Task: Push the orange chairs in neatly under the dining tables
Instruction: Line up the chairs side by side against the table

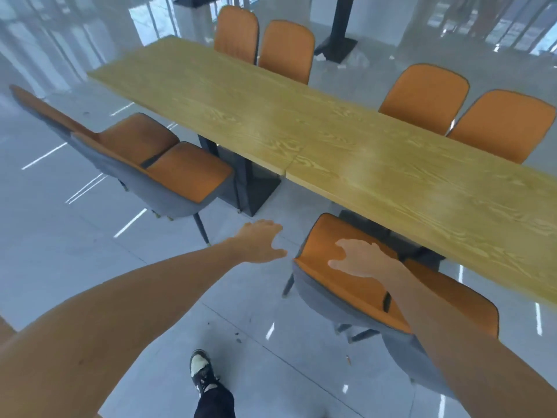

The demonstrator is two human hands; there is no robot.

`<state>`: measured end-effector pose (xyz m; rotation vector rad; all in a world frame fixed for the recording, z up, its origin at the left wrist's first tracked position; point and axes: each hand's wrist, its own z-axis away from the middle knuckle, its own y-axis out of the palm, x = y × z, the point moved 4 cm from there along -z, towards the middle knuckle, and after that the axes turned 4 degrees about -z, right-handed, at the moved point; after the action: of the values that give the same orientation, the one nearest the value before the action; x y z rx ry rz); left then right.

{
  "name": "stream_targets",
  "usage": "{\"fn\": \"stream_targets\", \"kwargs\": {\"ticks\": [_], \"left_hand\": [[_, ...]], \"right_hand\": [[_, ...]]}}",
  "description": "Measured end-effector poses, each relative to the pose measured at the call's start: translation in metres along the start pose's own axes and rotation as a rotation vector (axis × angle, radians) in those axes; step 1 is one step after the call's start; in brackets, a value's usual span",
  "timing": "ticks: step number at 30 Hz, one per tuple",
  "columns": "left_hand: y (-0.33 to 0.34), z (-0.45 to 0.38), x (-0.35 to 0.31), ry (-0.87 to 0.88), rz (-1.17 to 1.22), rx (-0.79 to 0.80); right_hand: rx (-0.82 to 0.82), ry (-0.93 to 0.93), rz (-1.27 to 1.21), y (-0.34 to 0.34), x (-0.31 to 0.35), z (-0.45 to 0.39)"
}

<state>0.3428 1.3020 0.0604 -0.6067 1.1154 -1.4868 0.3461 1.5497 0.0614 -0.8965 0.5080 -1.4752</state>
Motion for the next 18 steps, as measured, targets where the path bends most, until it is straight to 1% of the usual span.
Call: {"fn": "stream_targets", "kwargs": {"ticks": [2,6,8,10,13,18], "left_hand": [[-0.024,0.005,0.057,-0.004,-0.042,-0.057],[-0.074,0.023,0.165,0.004,-0.095,-0.101],[-0.098,0.031,0.218,-0.011,-0.093,-0.147],[-0.118,0.039,0.256,-0.025,-0.076,-0.191],[-0.143,0.039,0.334,-0.070,-0.075,-0.201],[-0.163,0.011,0.463,-0.144,-0.068,-0.194]], "right_hand": [[-0.011,-0.004,-0.011,-0.016,0.059,-0.030],[-0.052,-0.045,-0.019,-0.043,0.175,-0.086],[-0.086,-0.077,-0.001,-0.055,0.231,-0.113],[-0.119,-0.115,-0.007,-0.069,0.279,-0.125],[-0.179,-0.208,-0.010,-0.088,0.362,-0.163],[-0.205,-0.233,-0.046,-0.102,0.460,-0.249]]}}
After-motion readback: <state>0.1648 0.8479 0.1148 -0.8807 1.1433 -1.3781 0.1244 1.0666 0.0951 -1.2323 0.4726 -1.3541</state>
